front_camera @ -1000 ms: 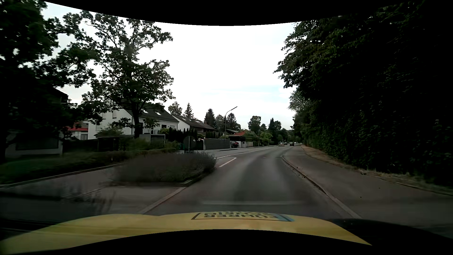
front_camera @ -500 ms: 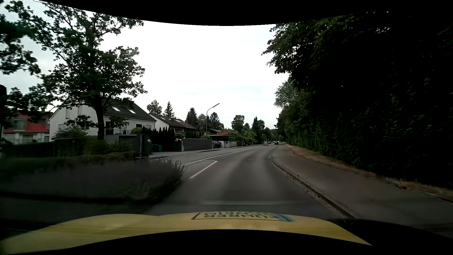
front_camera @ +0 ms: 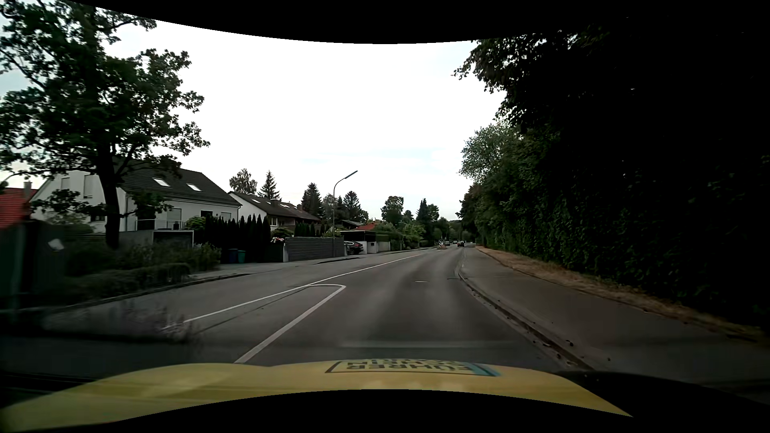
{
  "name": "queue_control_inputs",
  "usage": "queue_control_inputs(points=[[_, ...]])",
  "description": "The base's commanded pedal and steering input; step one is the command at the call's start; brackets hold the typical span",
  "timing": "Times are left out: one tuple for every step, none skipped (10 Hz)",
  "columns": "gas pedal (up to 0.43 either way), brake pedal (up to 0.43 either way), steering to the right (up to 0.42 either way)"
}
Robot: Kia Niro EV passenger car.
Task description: Follow the waypoints while adhering to traffic rules and regulations
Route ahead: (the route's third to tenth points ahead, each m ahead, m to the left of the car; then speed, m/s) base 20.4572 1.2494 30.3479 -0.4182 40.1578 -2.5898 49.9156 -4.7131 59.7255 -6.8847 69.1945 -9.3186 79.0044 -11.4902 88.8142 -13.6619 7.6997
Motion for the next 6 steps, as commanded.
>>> queue_control_inputs(points=[[0.189,0.000,0.025],[0.189,0.000,0.025],[0.189,0.000,0.025],[0.177,0.000,0.025],[0.177,0.000,0.025],[0.177,0.000,0.025]])
